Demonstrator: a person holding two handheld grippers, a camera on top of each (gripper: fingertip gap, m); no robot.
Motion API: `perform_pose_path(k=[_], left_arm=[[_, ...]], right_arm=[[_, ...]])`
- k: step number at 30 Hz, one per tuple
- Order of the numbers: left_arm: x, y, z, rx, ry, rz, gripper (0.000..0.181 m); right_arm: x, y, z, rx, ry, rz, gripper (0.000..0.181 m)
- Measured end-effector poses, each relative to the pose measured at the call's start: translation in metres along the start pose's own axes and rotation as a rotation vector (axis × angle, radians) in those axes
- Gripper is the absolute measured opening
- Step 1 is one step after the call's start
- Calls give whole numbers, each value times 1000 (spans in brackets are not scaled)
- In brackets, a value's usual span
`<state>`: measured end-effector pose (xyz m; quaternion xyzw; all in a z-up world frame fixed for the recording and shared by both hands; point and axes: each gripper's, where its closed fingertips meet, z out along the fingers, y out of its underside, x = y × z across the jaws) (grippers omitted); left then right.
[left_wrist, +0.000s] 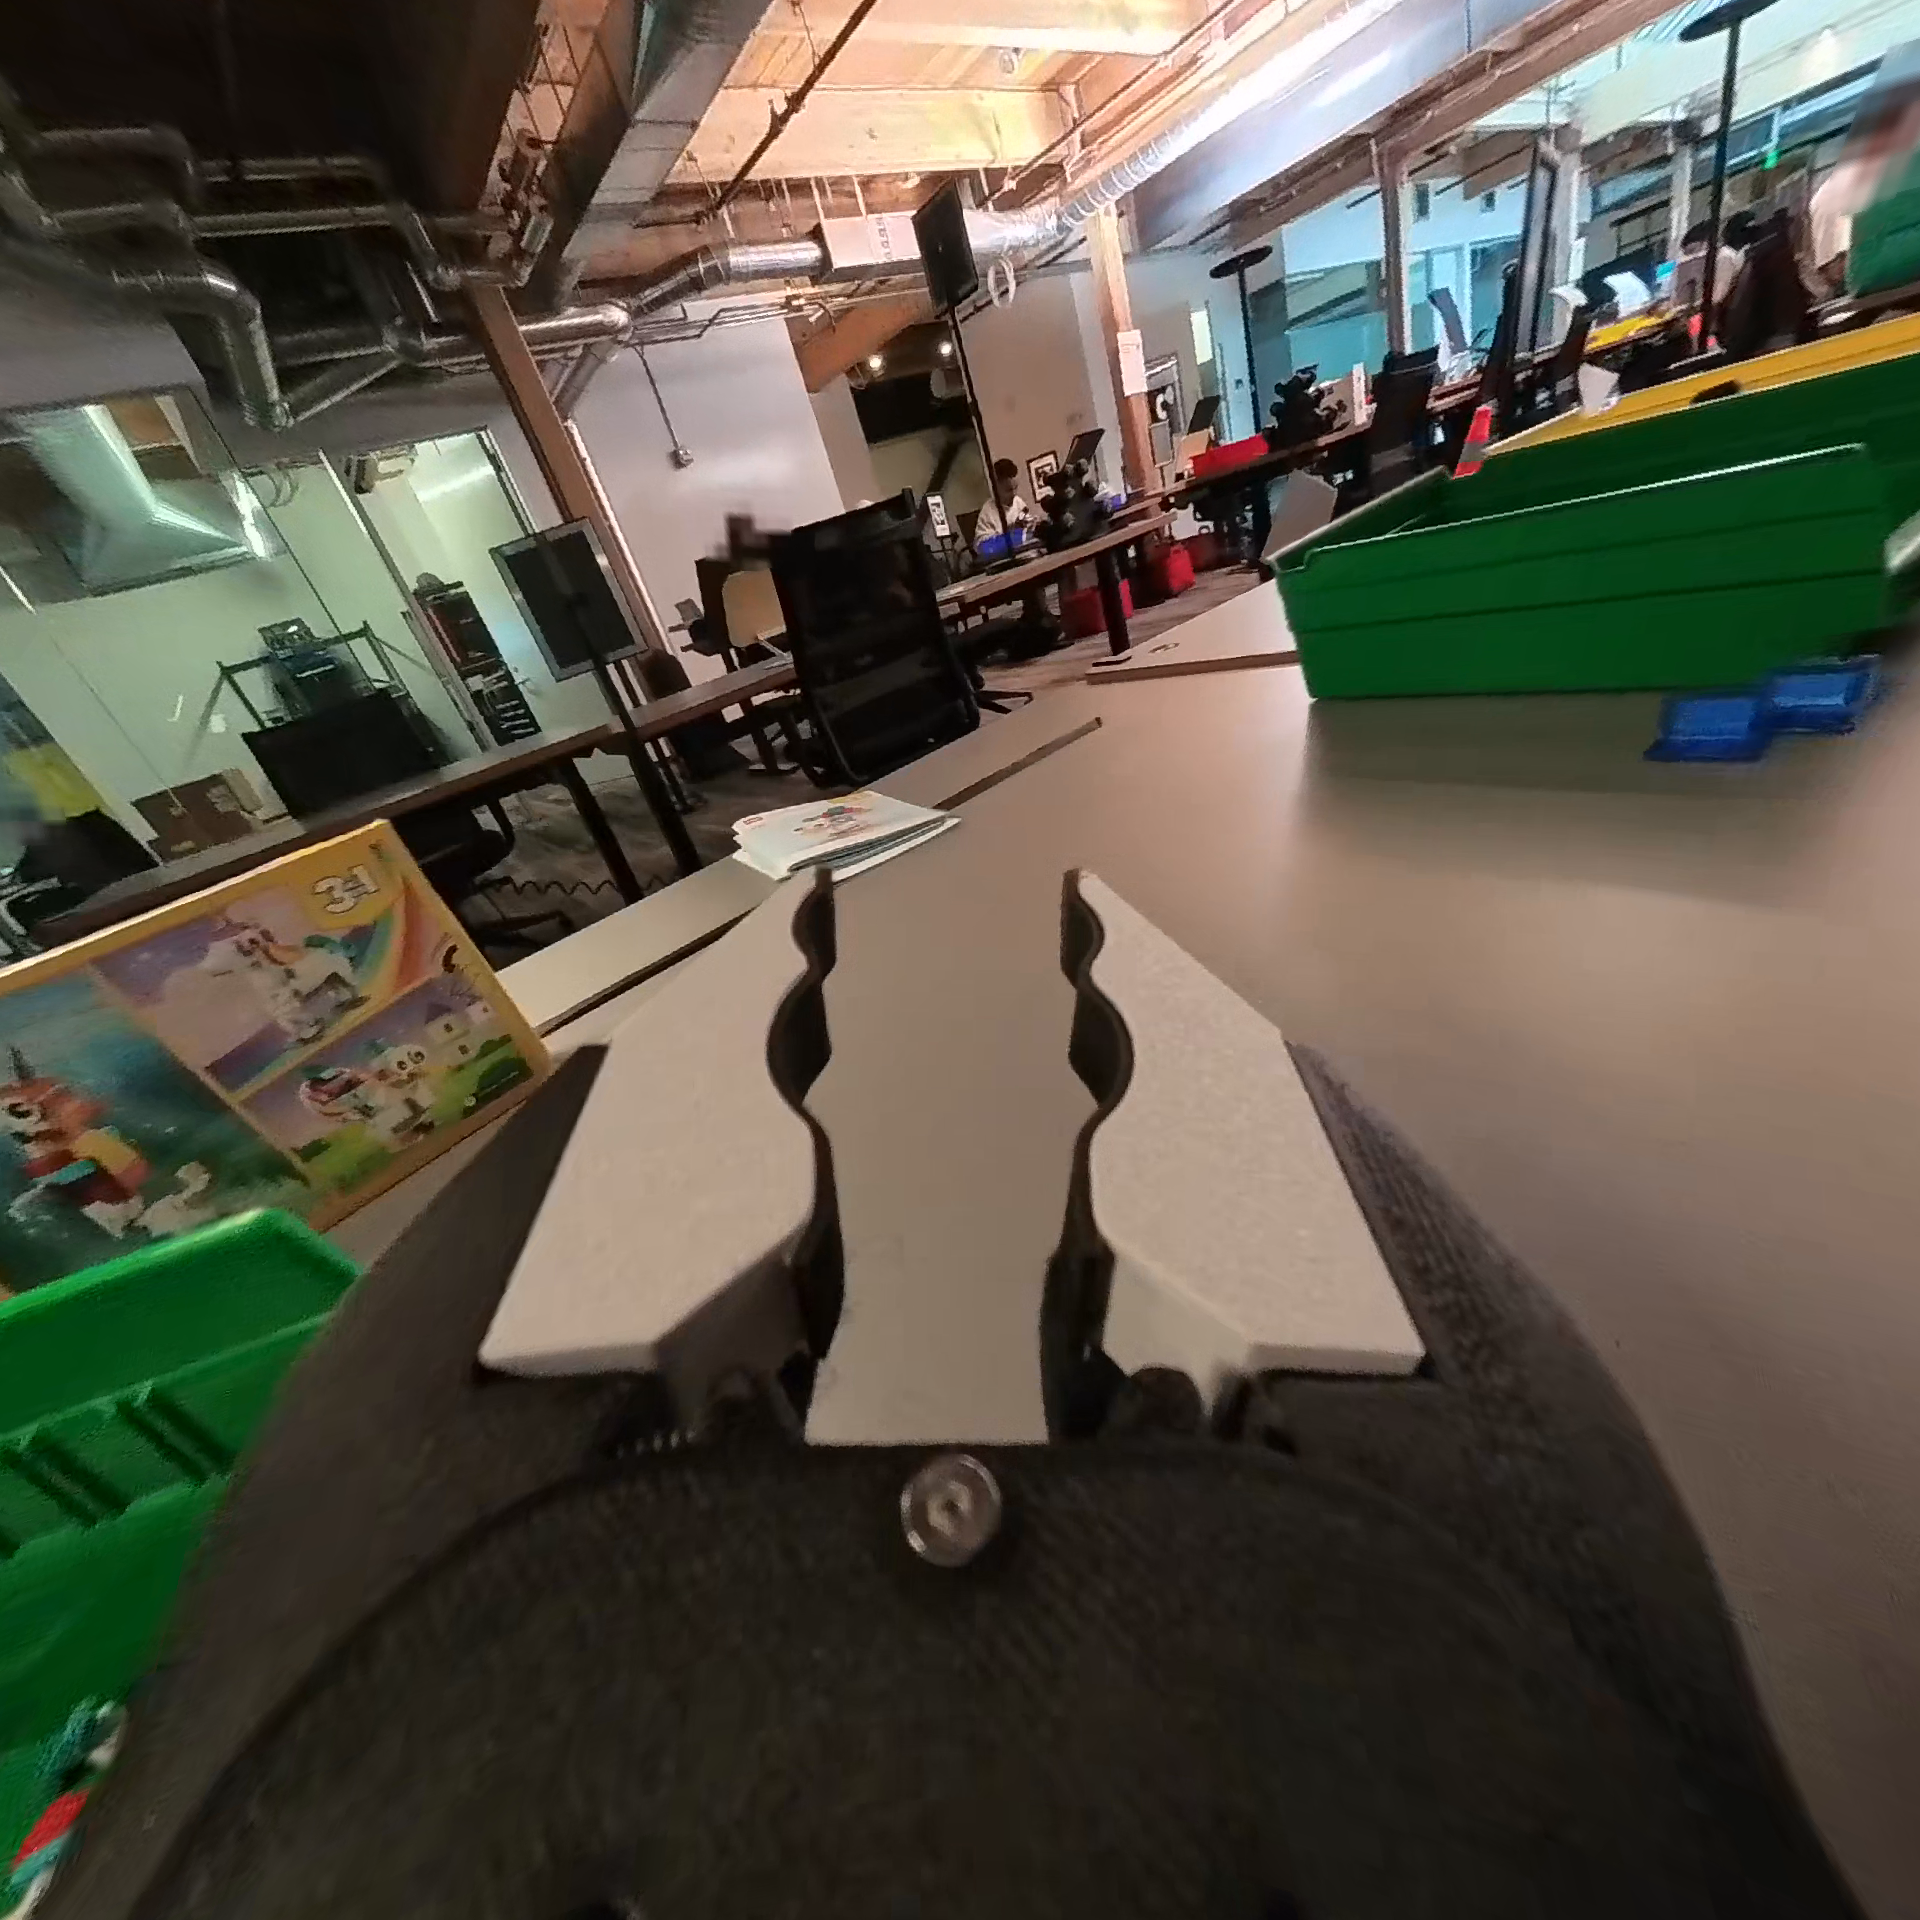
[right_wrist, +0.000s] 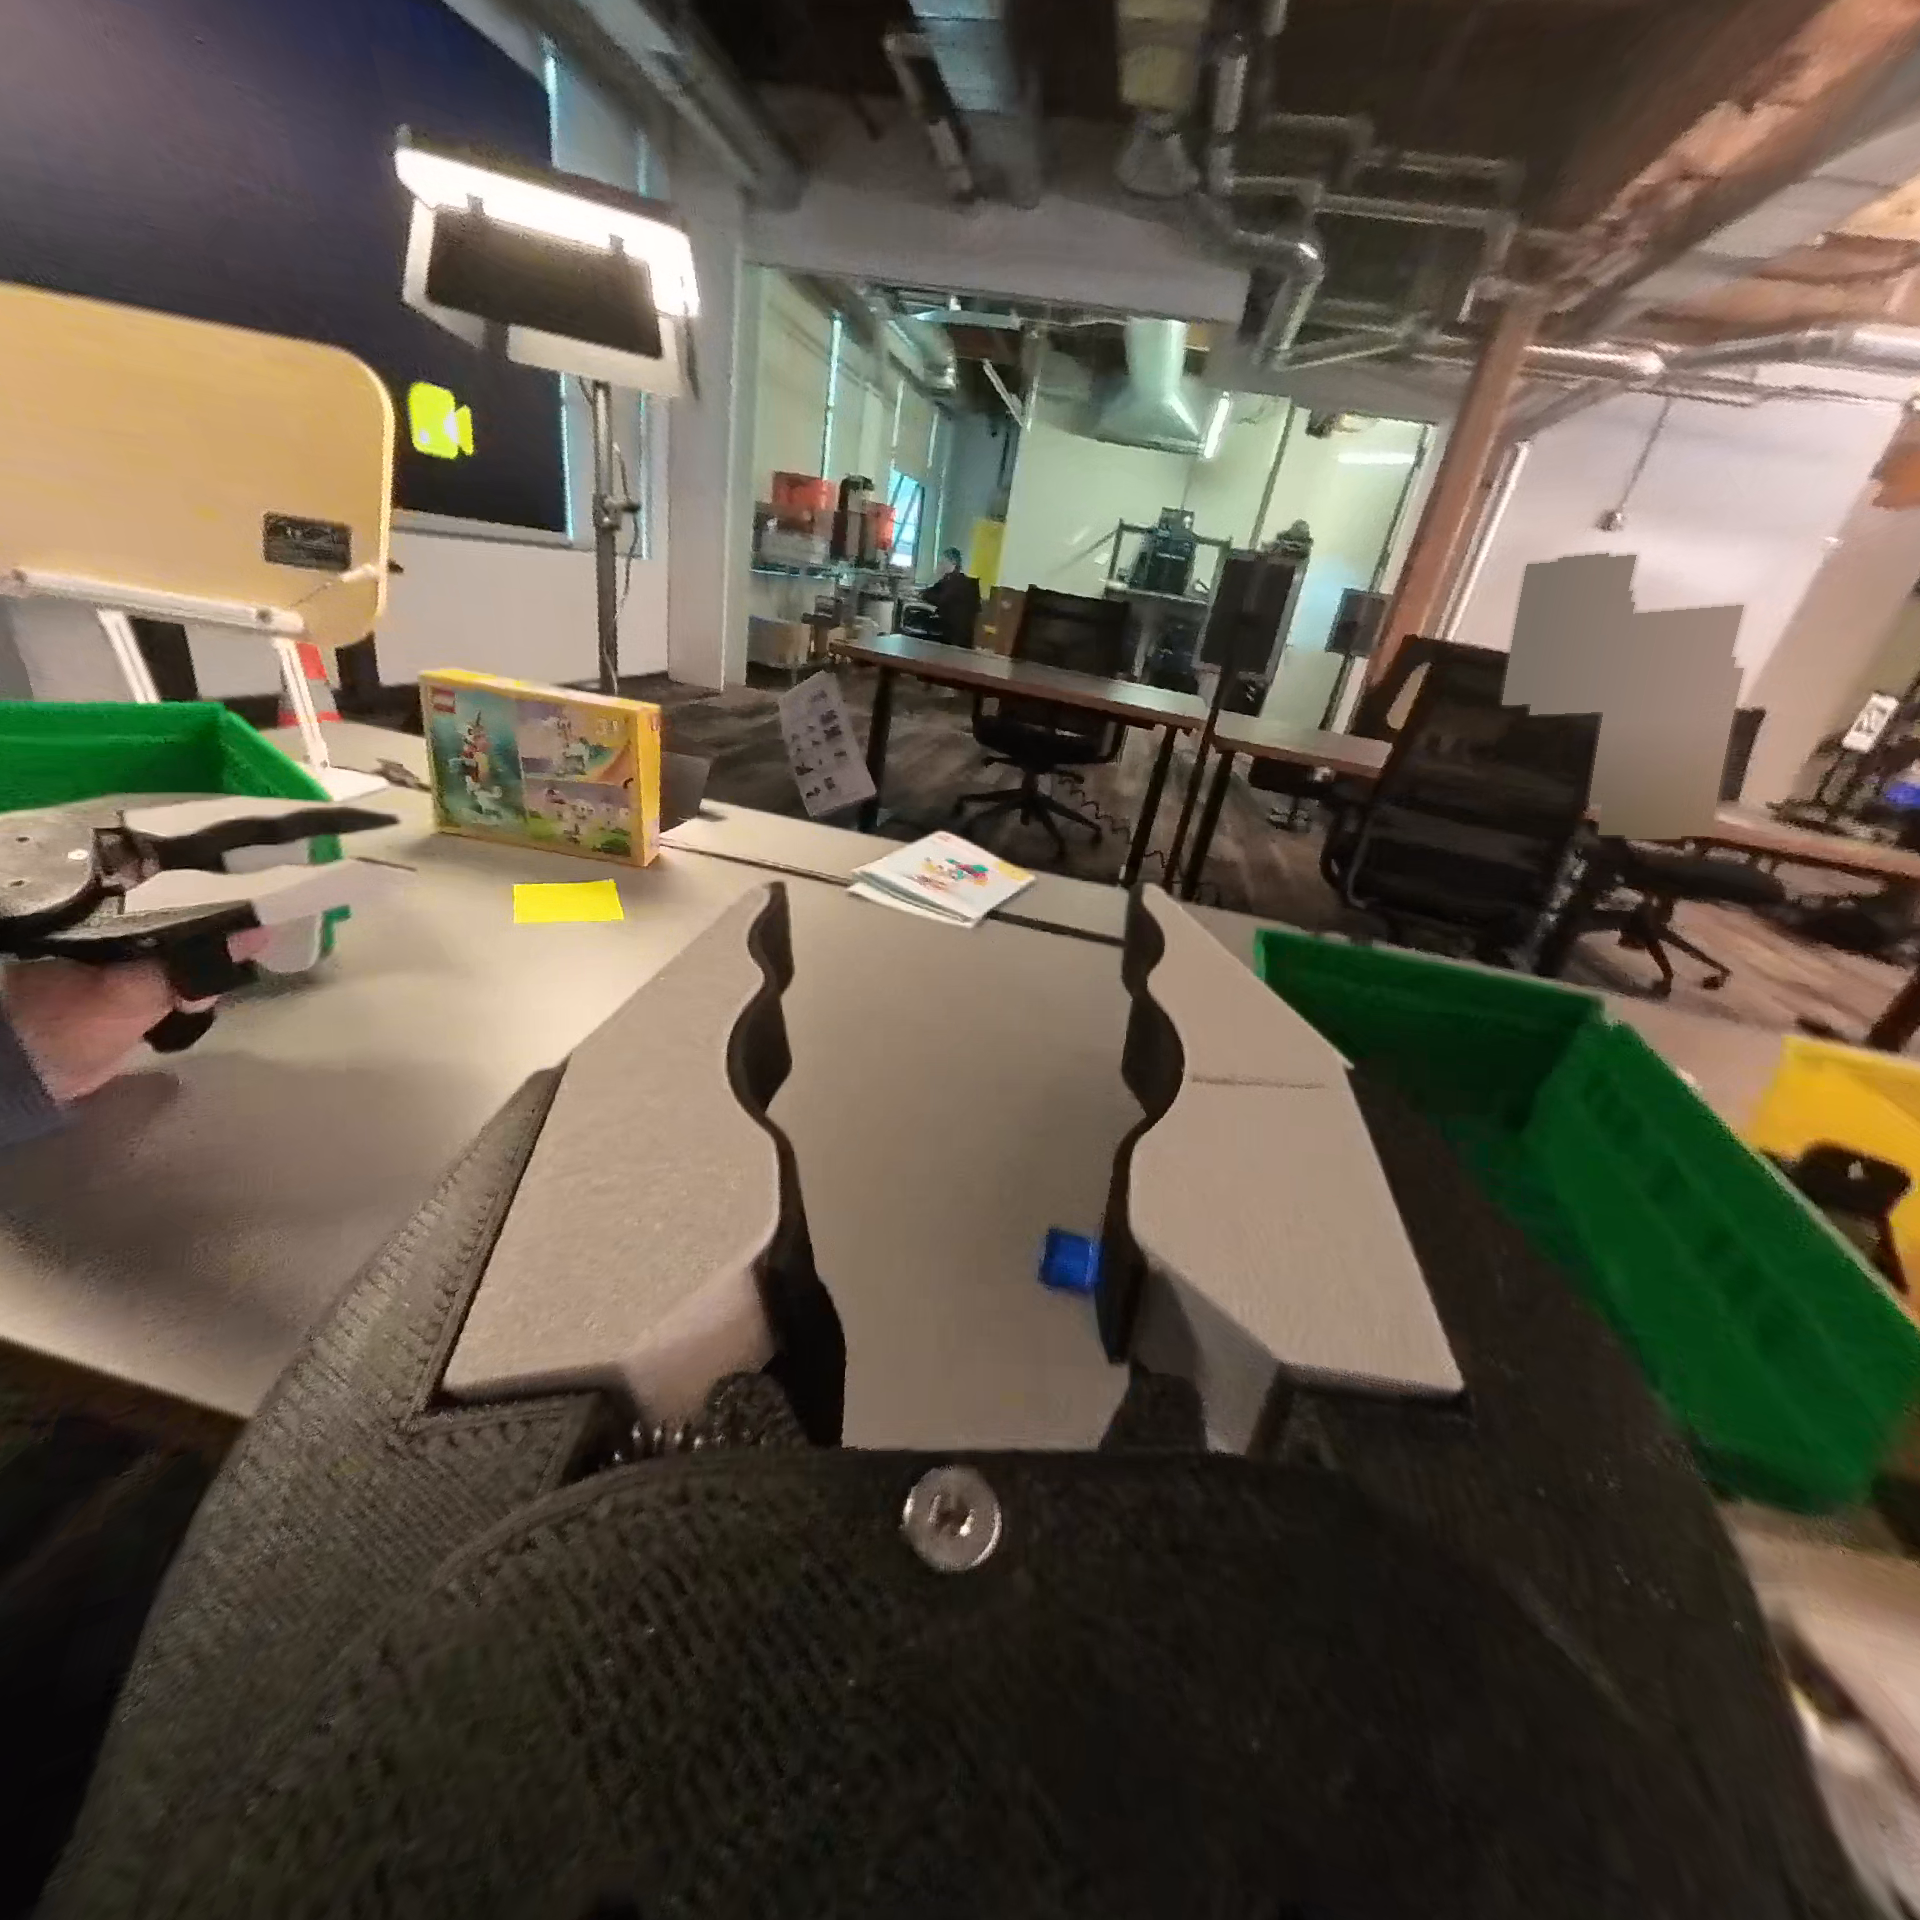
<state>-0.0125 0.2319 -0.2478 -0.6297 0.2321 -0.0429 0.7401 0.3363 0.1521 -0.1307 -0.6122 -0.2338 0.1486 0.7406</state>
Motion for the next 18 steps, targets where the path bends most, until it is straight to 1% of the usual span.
perform_pose_path(k=[3,7,11,15,18], left_arm=[[-6,1,-8,-14,-48,0,42],[-17,5,-13,-28,-108,-48,42],[-24,9,-14,-55,-157,-44,42],[-21,11,-14,-77,-174,4,42],[-18,14,-9,-94,-153,14,42]], right_arm=[[6,13,-20,9,5,58,62],[10,28,-40,-13,-9,96,62],[11,40,-58,-55,-30,90,62],[14,43,-75,-48,-22,63,62],[13,46,-79,-39,-29,80,60]])
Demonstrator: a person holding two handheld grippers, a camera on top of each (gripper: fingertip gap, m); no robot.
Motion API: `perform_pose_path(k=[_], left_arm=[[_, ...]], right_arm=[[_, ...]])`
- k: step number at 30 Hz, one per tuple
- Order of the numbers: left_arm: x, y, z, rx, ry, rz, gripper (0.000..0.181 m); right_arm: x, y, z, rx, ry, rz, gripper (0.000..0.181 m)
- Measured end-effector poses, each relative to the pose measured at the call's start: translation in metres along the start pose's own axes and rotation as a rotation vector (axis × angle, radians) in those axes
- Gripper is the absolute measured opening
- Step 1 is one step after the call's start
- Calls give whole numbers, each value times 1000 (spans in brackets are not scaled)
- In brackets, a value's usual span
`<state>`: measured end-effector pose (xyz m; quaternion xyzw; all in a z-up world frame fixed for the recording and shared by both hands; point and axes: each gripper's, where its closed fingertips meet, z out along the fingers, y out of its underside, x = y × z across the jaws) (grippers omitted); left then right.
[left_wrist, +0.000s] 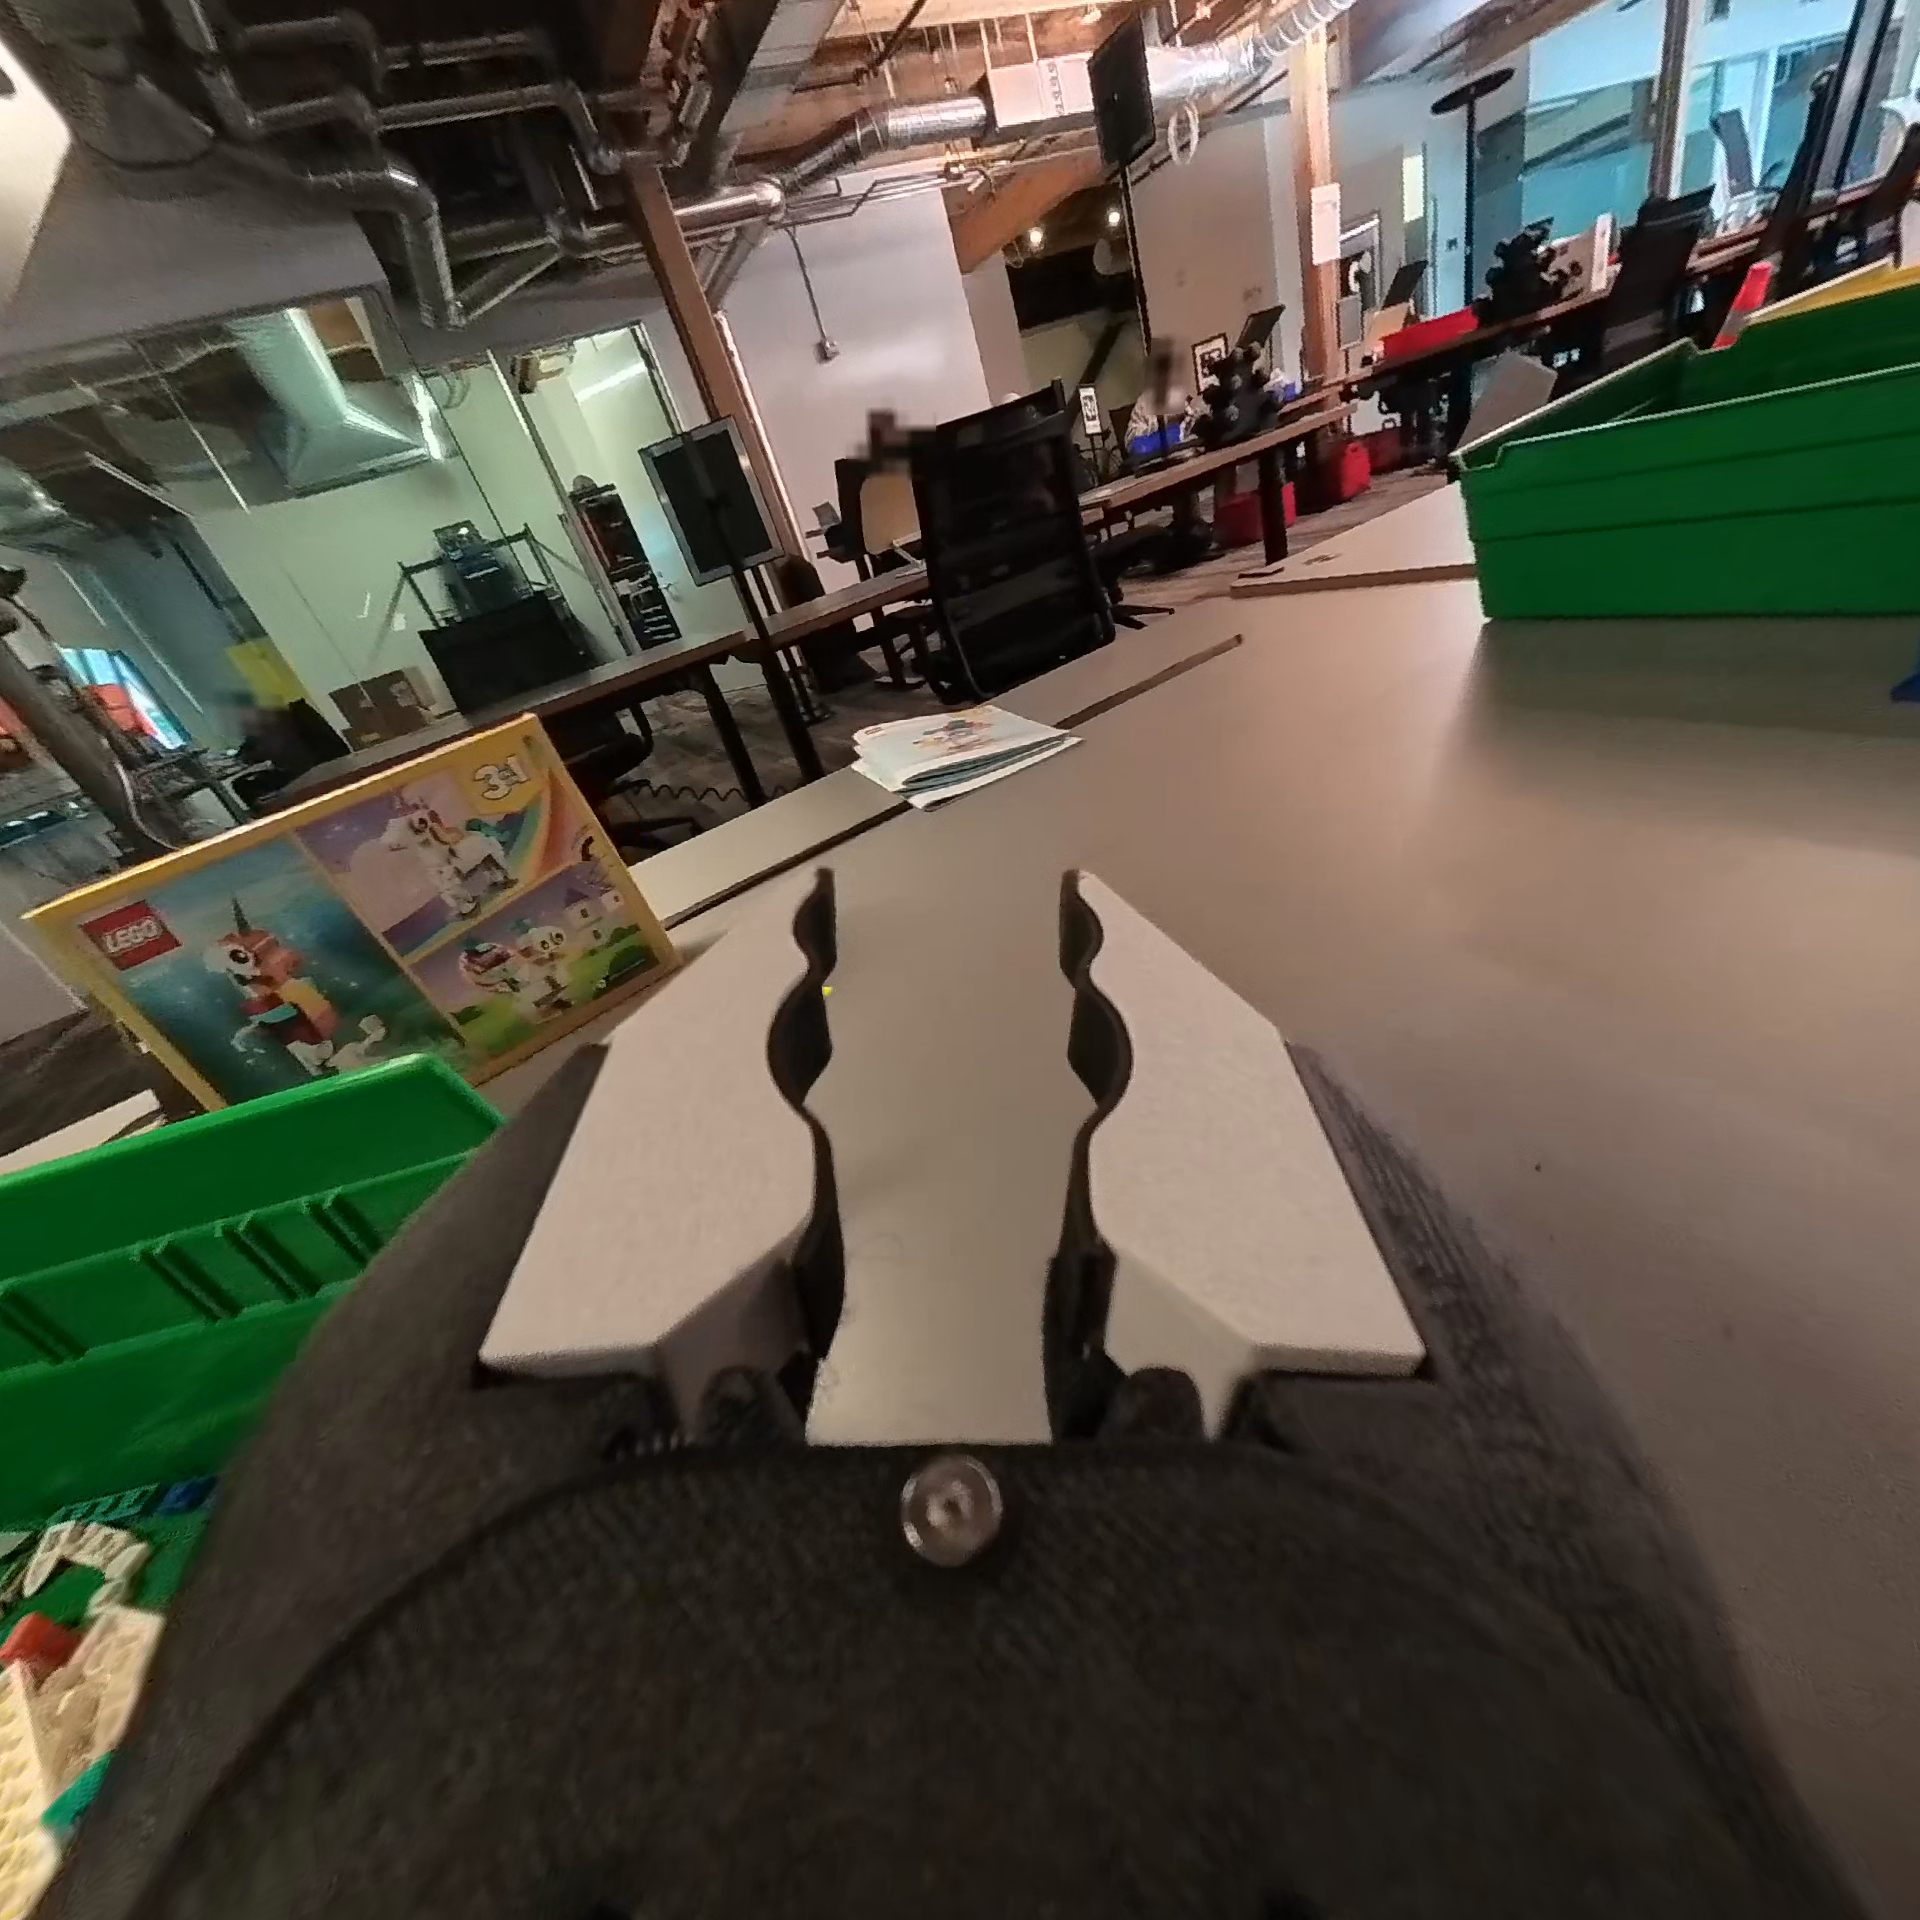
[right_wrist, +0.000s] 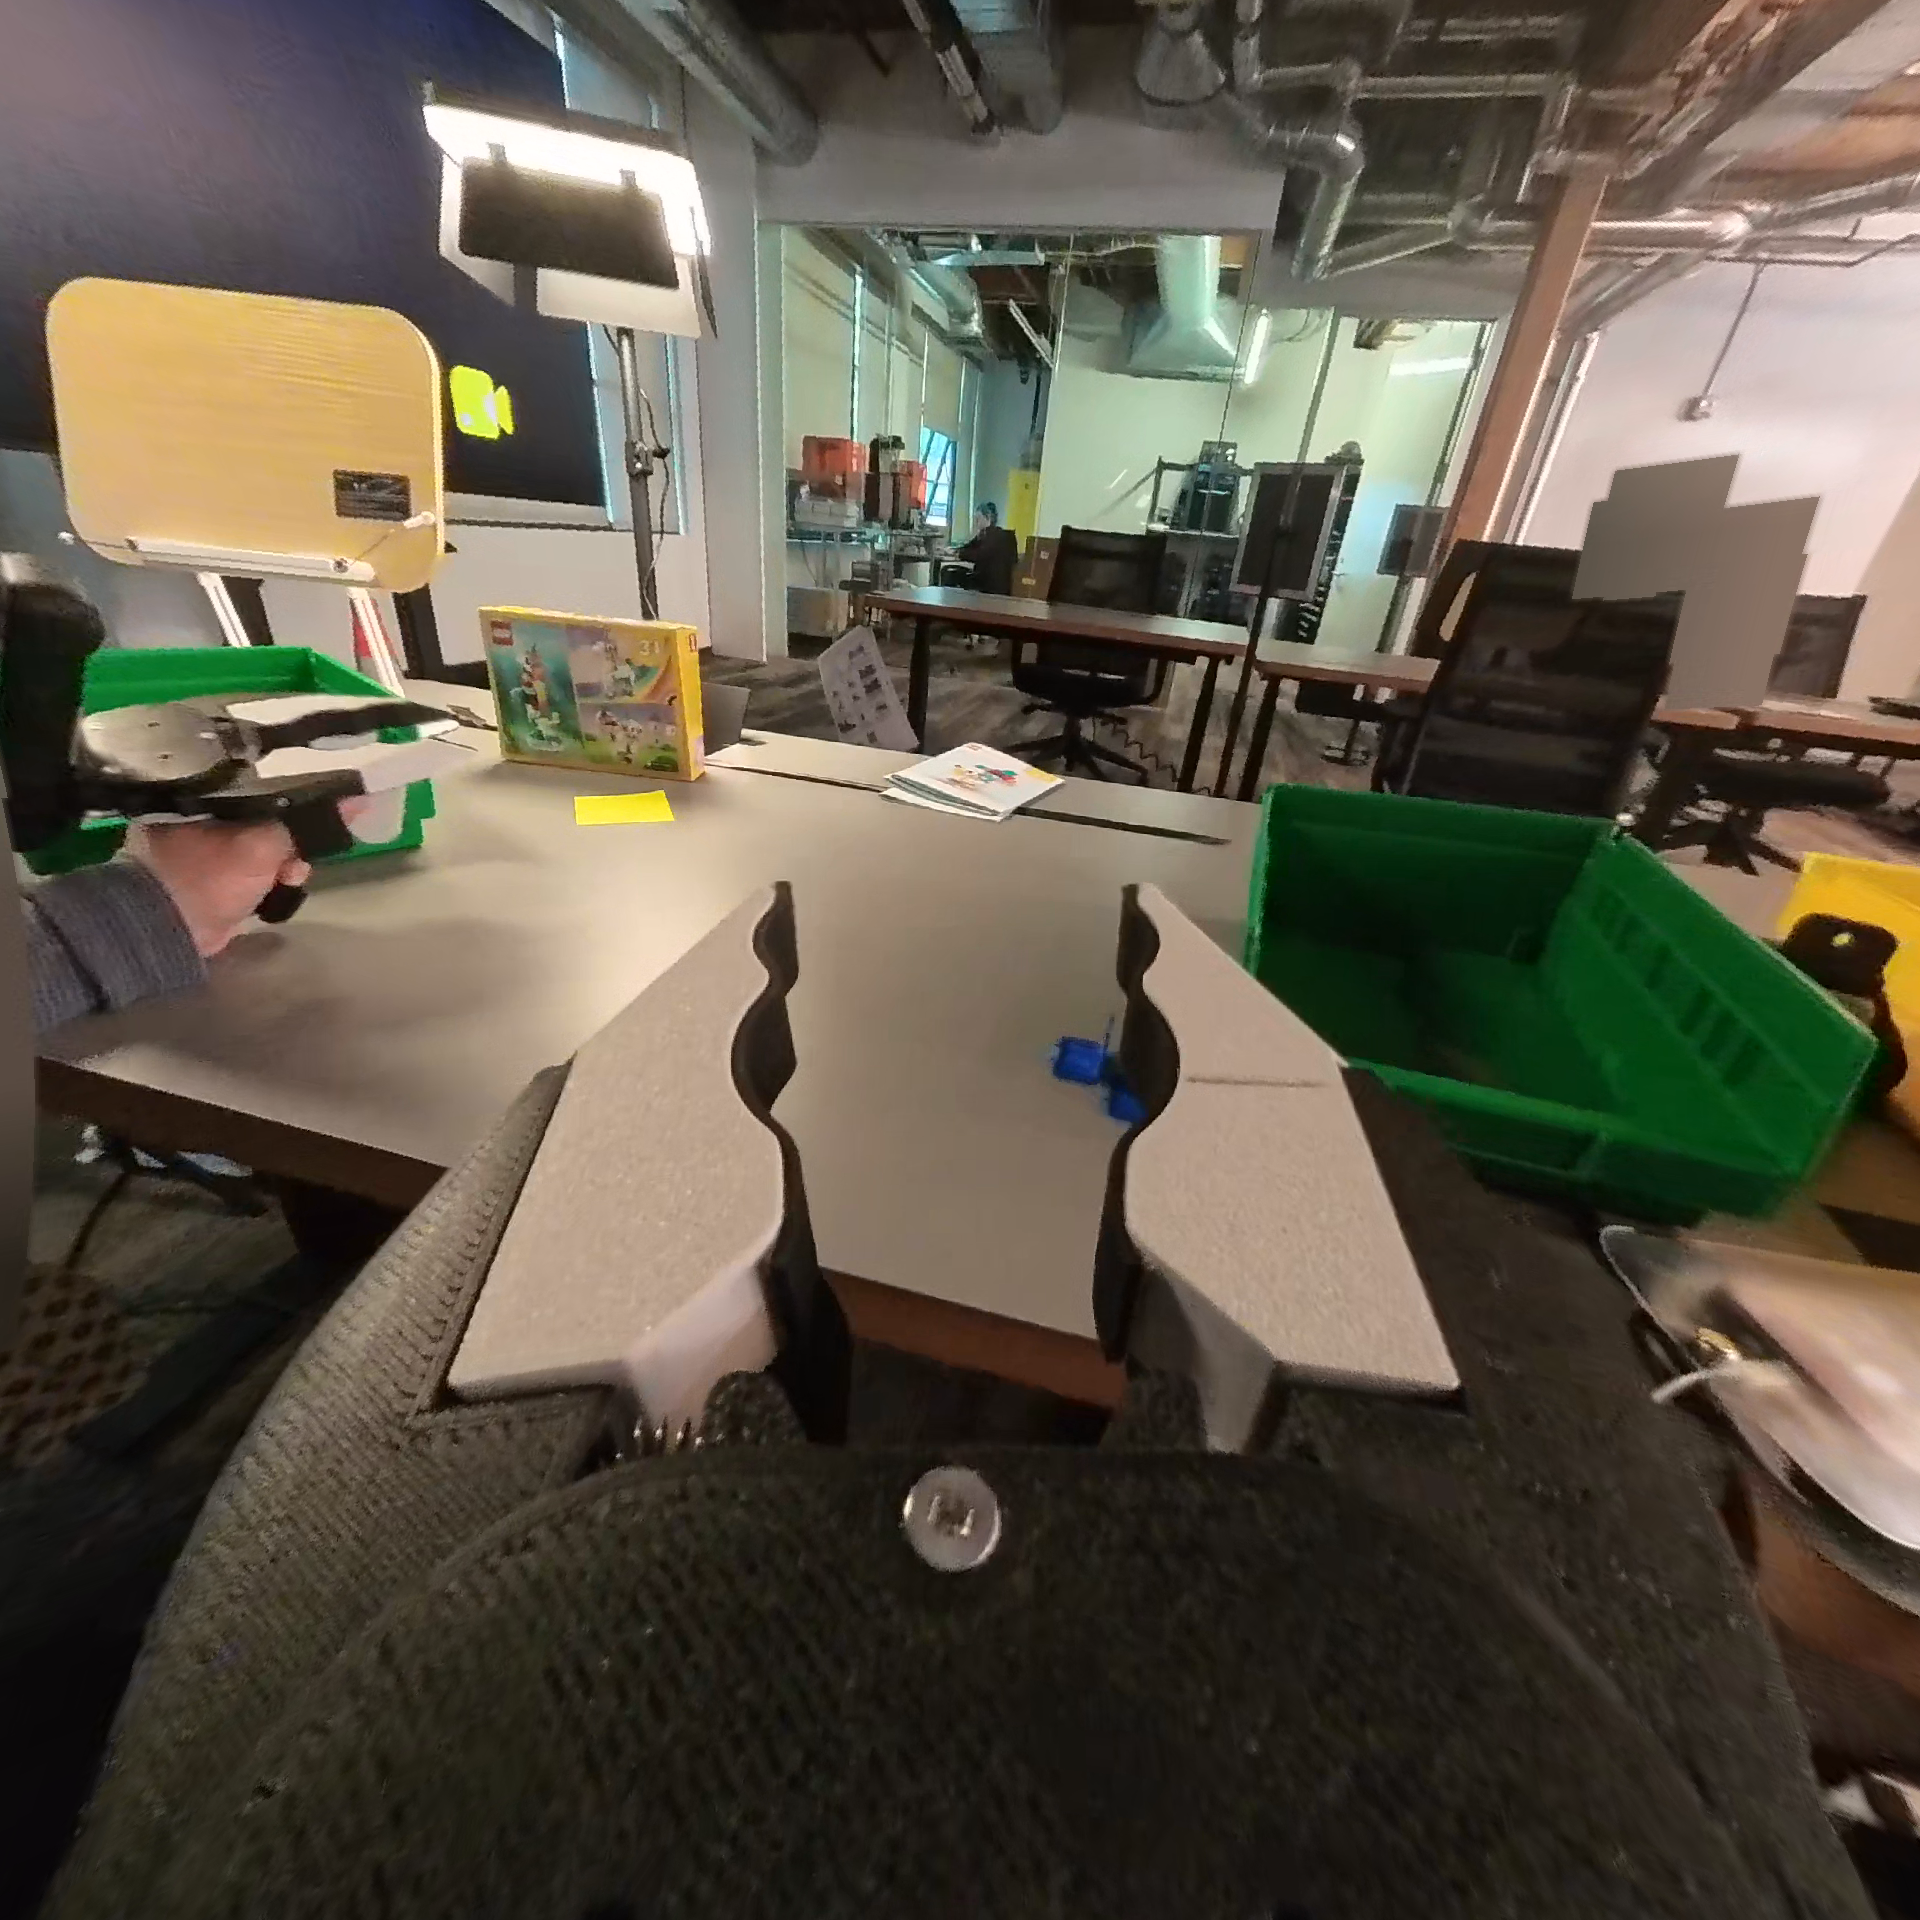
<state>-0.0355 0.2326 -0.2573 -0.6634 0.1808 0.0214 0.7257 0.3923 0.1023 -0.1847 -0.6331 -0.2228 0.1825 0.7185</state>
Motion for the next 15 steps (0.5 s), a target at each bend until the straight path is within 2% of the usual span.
perform_pose_path(k=[11,15], left_arm=[[-5,-6,-2,55,22,-55,44],[-7,-6,-4,55,21,-76,46]], right_arm=[[-8,21,17,8,-37,67,61],[-13,20,14,18,-33,41,63]])
